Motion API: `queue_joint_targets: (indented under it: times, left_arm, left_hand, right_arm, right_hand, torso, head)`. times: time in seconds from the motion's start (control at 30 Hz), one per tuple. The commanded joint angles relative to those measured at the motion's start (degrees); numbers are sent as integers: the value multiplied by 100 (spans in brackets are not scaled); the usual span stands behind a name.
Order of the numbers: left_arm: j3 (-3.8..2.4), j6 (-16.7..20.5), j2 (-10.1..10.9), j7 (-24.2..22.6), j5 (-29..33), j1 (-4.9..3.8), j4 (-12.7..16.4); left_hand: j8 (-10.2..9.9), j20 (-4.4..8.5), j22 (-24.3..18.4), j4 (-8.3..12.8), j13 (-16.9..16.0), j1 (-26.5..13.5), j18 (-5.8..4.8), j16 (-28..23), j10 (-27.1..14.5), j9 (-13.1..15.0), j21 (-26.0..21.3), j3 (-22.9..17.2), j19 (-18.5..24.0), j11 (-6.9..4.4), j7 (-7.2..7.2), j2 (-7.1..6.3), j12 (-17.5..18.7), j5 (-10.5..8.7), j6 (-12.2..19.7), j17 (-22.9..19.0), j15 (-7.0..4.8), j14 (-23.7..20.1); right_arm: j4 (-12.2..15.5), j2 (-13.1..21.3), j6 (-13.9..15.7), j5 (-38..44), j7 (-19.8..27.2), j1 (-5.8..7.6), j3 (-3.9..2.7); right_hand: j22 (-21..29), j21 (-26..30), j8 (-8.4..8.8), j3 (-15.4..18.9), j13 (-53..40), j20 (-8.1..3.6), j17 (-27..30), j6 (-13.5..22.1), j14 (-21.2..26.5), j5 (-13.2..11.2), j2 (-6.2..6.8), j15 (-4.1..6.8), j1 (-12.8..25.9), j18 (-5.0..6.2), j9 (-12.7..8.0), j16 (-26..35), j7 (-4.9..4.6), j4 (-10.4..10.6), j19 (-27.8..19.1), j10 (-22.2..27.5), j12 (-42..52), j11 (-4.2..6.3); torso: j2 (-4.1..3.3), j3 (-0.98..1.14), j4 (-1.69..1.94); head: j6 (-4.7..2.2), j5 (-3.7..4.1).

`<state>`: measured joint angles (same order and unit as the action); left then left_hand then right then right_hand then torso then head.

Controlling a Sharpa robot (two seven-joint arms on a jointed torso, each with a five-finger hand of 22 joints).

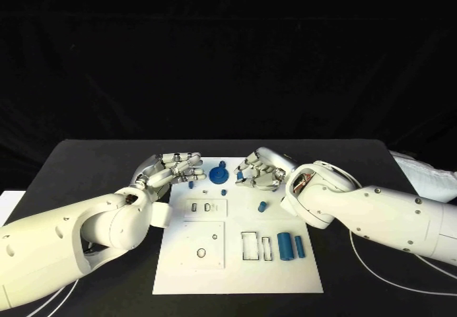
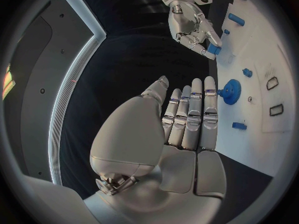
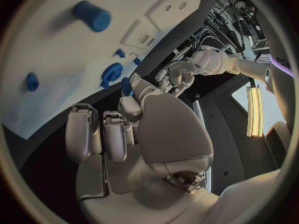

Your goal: Assemble the parts on the task board

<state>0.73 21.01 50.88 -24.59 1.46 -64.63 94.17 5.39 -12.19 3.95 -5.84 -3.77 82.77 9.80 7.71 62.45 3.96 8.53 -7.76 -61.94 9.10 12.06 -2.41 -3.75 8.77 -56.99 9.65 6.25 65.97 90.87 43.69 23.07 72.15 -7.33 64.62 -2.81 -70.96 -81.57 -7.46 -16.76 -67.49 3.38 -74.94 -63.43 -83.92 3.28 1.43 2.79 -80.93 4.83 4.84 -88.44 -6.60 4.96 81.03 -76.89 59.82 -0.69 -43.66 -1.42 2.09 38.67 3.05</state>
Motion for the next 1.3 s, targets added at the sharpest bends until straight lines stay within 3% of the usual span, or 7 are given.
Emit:
queue_joint_targets:
  times: [0.03, 0.23, 0.3, 0.63, 1.03, 1.3]
  left_arm:
    - [-4, -68, 6, -76, 86, -4, -34]
    - [-5, -66, 22, -98, 92, -5, -83]
    - [-5, -64, 25, -102, 95, -6, -92]
    - [-6, -66, 27, -107, 104, -7, -80]
    - [-6, -66, 34, -99, 105, -8, -71]
    - [-6, -75, 28, -90, 105, -8, -67]
  left_hand:
    - [-21, 3, -6, 37, 6, -3, 63, -25, -37, -6, -30, 0, -27, 4, 25, 33, 19, -39, -5, 10, -13, 37]
    - [-22, 3, -6, 38, 6, -4, 63, -27, -38, -6, -32, -1, -27, 4, 25, 33, 19, -39, -5, 10, -13, 37]
    - [-22, 3, -6, 38, 6, -4, 63, -27, -38, -6, -32, -1, -27, 4, 25, 33, 19, -39, -5, 10, -13, 37]
    - [-22, 3, -6, 38, 6, -4, 63, -27, -38, -6, -32, -1, -27, 4, 25, 33, 19, -39, -5, 10, -13, 37]
    - [-24, 4, -6, 44, 6, -2, 63, -30, -40, -6, -36, -3, -29, 4, 25, 35, 19, -38, -5, 12, -13, 38]
    - [-25, 4, -6, 46, 6, -2, 63, -32, -41, -6, -37, -4, -30, 4, 26, 35, 19, -39, -5, 13, -13, 38]
  right_arm:
    - [111, -120, -71, 321, -401, -66, 7]
    - [154, -354, -113, 699, -565, -161, 29]
    - [132, -430, -129, 768, -602, -183, 47]
    - [-160, -856, -213, 1033, -783, -380, 131]
    - [-312, -977, -350, 1149, -865, -422, 153]
    - [-348, -1001, -477, 1173, -873, -438, 159]
  right_hand:
    - [11, 6, -12, -25, 29, -42, -1245, -196, -544, 11, -91, 43, -37, -92, 35, 20, 126, -15, 7, 40, -39, 4]
    - [15, 10, -7, -30, 174, -41, -1250, -183, -545, 19, -91, 40, -17, -91, 30, 17, 118, -34, 5, 123, -242, -1]
    - [16, 10, -6, -30, 181, -41, -1252, -183, -545, 19, -91, 39, -16, -91, 30, 16, 118, -35, 5, 127, -252, -1]
    - [26, 18, 0, -55, 388, -39, -1242, -169, -543, 12, -111, 36, 9, -89, 23, 24, 112, -65, 2, 227, -537, -5]
    - [31, 23, 4, -43, 555, -35, -1235, -162, -541, 6, -61, 31, 72, -89, 15, 31, 105, -92, 1, 286, -759, -11]
    - [51, 39, 45, -84, 1381, -20, -1177, -109, -527, -6, -20, 17, 183, -85, -17, 76, 81, -113, -6, 640, -1854, -29]
  torso:
    - [3, -24, 39]
    - [-2, -35, 43]
    - [1, -25, 33]
    - [-12, -15, 48]
    - [-11, -8, 23]
    - [-7, -7, 26]
  head:
    - [32, -44]
    - [67, -105]
    - [80, -126]
    - [143, -186]
    - [217, -230]
    - [244, -238]
